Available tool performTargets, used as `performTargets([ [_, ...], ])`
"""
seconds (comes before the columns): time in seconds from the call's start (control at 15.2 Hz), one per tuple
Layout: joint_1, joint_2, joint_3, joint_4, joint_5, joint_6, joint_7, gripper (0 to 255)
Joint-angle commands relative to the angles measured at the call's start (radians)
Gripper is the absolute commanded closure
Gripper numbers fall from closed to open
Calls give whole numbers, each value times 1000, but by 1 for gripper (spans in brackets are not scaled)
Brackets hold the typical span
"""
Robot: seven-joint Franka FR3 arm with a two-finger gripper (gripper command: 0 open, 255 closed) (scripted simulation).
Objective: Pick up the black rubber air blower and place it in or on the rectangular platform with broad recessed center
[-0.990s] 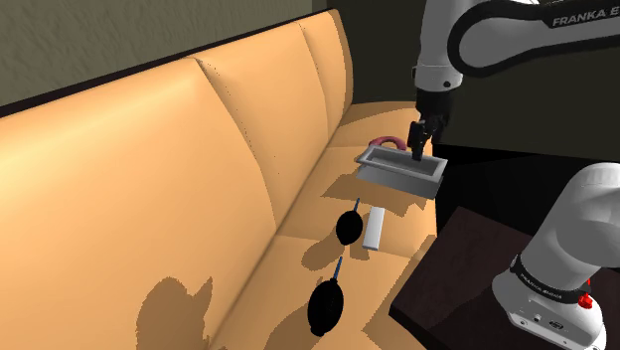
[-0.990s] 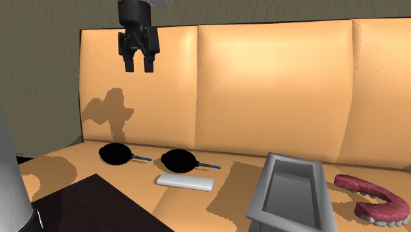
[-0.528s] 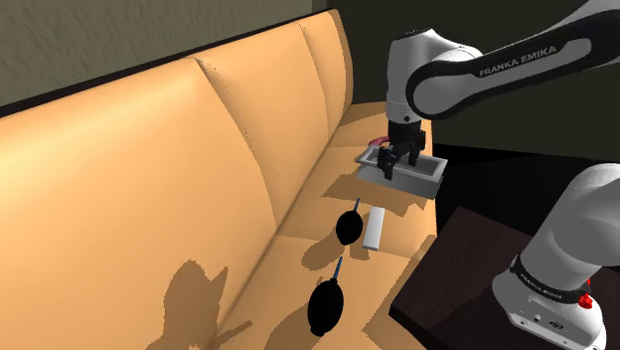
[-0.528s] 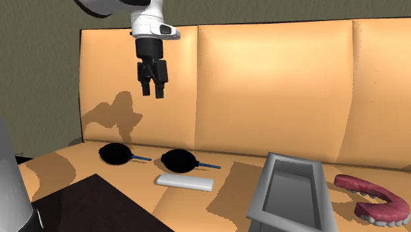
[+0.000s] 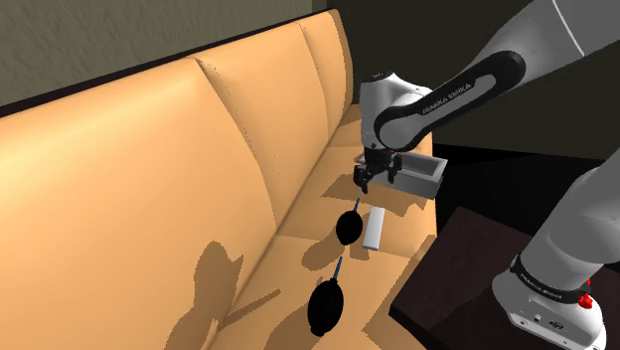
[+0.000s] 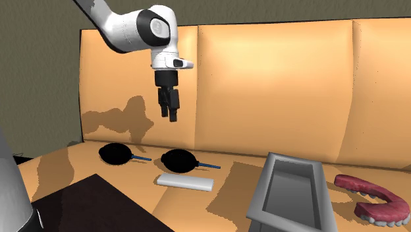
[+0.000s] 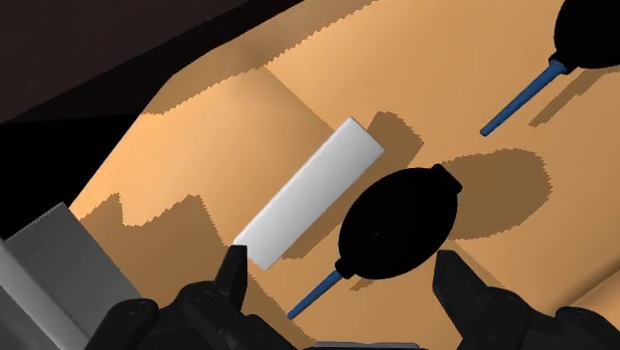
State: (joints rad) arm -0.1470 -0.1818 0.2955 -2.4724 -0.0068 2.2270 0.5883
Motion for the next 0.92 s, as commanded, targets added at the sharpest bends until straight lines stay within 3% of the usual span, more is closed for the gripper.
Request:
performTargets([
  [0.0,-14,84,13,25,-36,54,81,0],
  [0.4,-27,341,-5,141,-177,167,314,0],
  [0.86,14,619,-96,326,-290,237,531,0],
])
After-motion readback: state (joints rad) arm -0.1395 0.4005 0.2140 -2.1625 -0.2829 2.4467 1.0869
